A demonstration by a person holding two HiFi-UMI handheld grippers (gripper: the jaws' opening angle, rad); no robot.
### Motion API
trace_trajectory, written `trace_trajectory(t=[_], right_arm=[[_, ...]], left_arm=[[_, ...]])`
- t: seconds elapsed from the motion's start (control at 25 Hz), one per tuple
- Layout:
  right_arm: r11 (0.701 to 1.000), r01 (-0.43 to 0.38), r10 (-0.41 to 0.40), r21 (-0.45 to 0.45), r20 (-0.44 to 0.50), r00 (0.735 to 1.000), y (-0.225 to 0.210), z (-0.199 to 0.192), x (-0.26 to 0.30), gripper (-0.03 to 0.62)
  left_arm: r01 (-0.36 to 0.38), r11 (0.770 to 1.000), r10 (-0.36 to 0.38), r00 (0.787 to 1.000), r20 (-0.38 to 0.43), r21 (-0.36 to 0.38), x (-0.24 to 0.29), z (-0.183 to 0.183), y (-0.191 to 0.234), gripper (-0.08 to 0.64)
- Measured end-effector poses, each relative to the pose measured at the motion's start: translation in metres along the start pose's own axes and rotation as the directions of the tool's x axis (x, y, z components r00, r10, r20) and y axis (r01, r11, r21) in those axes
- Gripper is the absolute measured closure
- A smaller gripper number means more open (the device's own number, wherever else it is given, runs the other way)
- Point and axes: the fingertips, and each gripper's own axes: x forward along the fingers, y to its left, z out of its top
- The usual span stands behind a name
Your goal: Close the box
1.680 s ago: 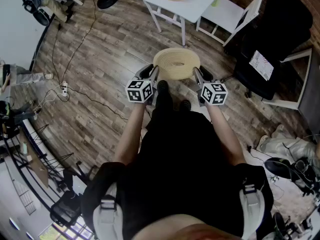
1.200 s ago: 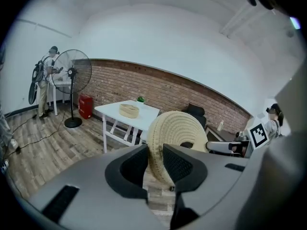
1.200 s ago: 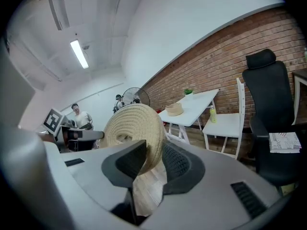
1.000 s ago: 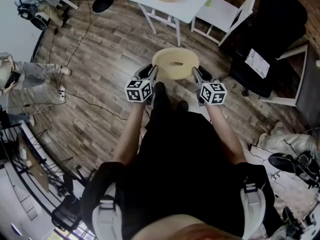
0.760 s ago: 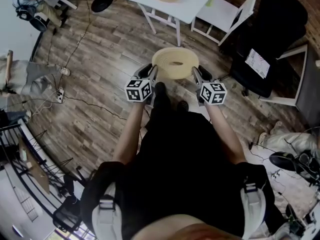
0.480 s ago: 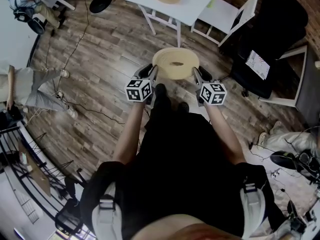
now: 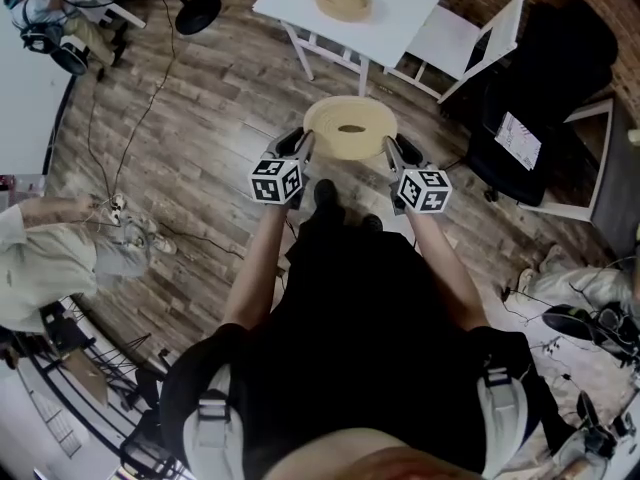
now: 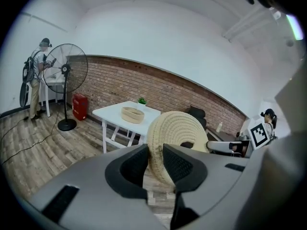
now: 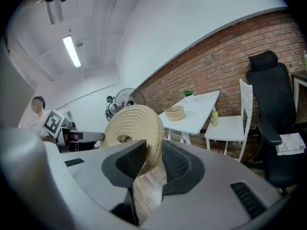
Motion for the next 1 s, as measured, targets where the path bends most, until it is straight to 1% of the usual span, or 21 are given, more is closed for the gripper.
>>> trace_trajectory(t=[0.32, 0.52, 0.8, 1.0], right_arm=[[1.000, 0.027, -0.027, 0.000, 0.016, 1.000, 0.008, 0.020, 0.045, 0.492], [0.998, 0.058, -0.058, 0.008, 0.029, 0.998, 0.010, 0.030, 0.070, 0.492], [0.995, 0.093, -0.095, 0.038, 0.050, 0.994, 0.021, 0.033, 0.098, 0.492], [0.993, 0.106, -0.108, 0.043, 0.052, 0.993, 0.029, 0.030, 0.110, 0.492]], left_arm=[[0.025, 1.000, -0.025, 1.000, -0.001, -0.005, 0.020, 0.023, 0.042, 0.453], [0.052, 0.999, -0.052, 0.999, -0.011, 0.010, 0.036, 0.038, 0.065, 0.451], [0.087, 0.996, -0.086, 0.996, -0.018, 0.033, 0.045, 0.053, 0.095, 0.453], [0.102, 0.994, -0.102, 0.995, -0.020, 0.037, 0.046, 0.054, 0.112, 0.453]])
